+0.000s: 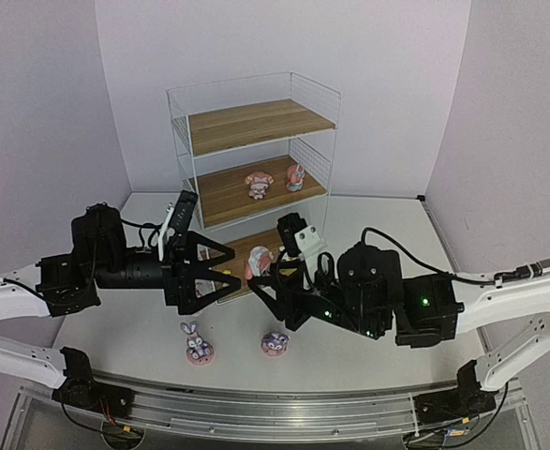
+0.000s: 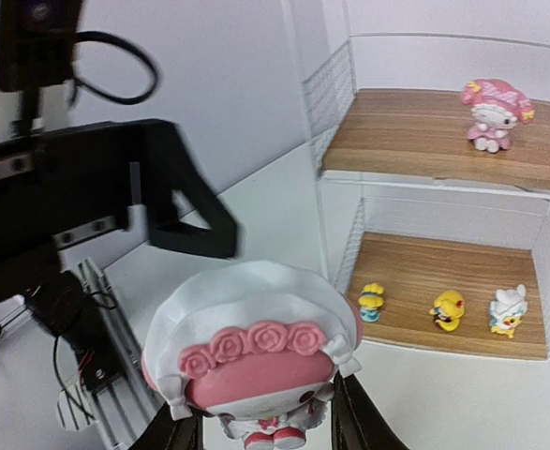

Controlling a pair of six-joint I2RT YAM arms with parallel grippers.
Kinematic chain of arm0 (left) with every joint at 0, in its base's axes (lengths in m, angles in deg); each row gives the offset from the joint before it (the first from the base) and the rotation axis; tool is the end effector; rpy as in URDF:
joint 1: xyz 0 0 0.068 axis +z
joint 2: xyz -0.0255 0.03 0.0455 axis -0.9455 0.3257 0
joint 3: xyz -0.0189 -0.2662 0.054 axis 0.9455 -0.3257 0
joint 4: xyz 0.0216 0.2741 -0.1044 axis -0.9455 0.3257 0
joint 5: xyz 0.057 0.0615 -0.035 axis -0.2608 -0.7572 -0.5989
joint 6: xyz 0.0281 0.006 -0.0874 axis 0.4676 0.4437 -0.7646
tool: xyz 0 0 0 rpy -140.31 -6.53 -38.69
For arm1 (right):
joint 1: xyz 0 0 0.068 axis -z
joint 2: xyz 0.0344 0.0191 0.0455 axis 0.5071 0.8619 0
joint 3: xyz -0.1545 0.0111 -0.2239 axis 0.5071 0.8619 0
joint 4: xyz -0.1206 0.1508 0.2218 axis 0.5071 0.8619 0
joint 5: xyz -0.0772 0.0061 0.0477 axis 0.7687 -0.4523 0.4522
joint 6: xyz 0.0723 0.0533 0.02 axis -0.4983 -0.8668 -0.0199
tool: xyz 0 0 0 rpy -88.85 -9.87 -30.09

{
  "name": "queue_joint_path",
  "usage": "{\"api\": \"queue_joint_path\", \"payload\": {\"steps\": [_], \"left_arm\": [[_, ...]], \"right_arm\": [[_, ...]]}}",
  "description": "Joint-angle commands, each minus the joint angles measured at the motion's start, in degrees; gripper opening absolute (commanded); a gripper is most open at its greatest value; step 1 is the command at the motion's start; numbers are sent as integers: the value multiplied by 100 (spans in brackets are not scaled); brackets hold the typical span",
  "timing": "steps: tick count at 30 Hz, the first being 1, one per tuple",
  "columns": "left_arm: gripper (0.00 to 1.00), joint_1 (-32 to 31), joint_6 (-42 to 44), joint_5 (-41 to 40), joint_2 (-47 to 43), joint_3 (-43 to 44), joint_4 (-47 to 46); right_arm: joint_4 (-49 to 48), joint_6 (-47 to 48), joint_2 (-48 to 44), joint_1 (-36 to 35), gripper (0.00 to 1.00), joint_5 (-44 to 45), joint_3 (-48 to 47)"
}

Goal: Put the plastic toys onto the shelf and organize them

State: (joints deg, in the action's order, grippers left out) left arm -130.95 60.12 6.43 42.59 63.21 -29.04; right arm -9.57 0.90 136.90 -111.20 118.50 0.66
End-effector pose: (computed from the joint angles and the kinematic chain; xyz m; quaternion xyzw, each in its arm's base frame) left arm 0.1224 -0.2781 0.3145 0.3849 0.6165 -0.5395 0.4251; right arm 0.1040 0.3824 0.3018 -0.2609 0.7180 0.3277 0.5559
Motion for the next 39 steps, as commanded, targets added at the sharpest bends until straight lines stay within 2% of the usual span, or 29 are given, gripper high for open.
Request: {"api": "queue_joint_path", "payload": {"steps": [1,3,6,13,22,39], "left_arm": [[100,-7,-674,-2571,-703,450,1359],[100,-7,-1109,-3551,-966,390,1834],[100,-7,-1668,-4446,-1366,148,2328],[100,-6,-2217,-4996,-2290,-274,2925],[100,-7,-2222,-4994,-2891,-320,3346],[100,-8,-2137,-4859,-3395,-368,3746]], "right_arm": [[-723,417,420,697,0,-206,-338],[-1050,798,718,867,0,-265,-519],[-1290,1104,1200,1086,0,-384,-922],[-1714,1296,1968,1425,0,-600,-1637],[-1958,1287,2705,1660,0,-661,-2302],[-2341,1739,3346,1674,4,-184,-2805]]}}
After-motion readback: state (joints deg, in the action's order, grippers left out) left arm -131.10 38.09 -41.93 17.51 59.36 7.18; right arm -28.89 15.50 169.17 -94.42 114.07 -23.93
